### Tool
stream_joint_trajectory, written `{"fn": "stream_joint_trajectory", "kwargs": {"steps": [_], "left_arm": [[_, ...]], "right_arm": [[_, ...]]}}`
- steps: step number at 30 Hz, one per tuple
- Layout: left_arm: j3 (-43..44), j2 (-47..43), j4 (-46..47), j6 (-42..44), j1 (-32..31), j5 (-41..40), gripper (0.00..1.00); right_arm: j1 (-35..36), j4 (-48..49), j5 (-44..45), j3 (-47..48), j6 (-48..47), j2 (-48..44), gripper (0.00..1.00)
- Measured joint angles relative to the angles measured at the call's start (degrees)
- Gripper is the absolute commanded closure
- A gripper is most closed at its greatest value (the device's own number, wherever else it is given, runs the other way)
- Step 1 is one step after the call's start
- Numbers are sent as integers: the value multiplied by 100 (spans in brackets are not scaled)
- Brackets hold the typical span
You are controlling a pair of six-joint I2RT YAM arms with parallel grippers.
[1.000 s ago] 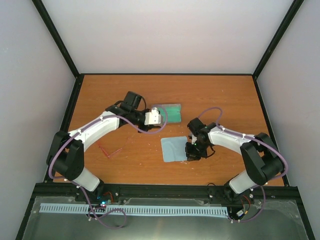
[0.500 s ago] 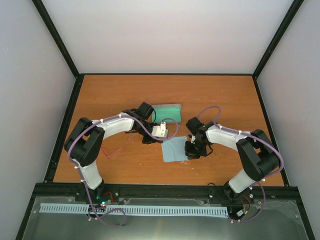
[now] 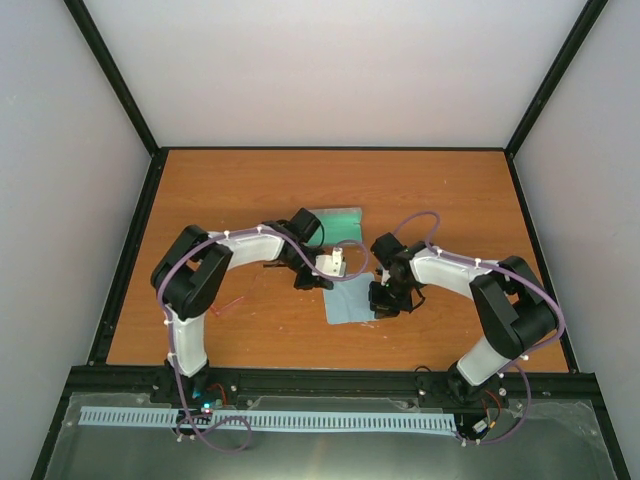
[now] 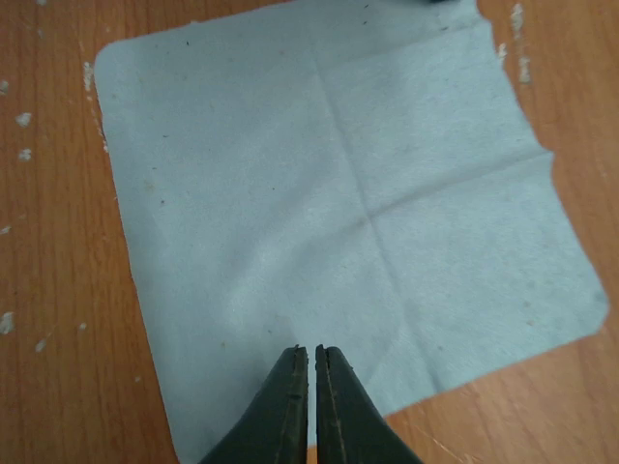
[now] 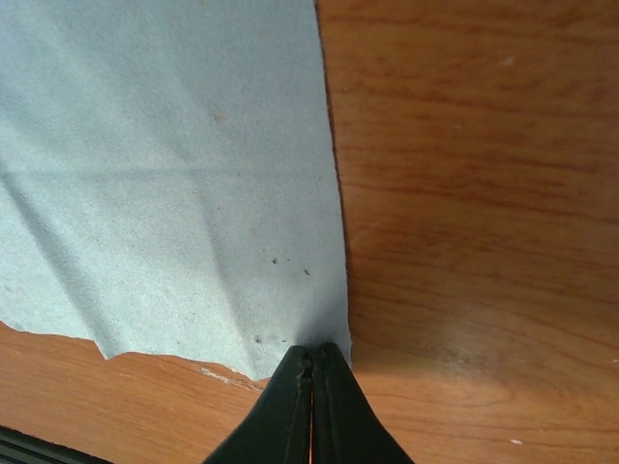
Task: Organize the sunglasses
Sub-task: Fold the glasses cleaning cloth at the center of the board.
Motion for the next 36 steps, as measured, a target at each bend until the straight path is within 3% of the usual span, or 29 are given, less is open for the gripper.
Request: {"fn": "stream_joint_trajectory", "kwargs": {"steps": [14,36], "left_arm": [[428,527,26,-367,-114,-334,97],[-549,-168,313,-1519,-166,-415,97]], "right_arm": [[-463,-133,33,4,-431,0,97],[-1069,-673,420,933,-1685,765,95]]}}
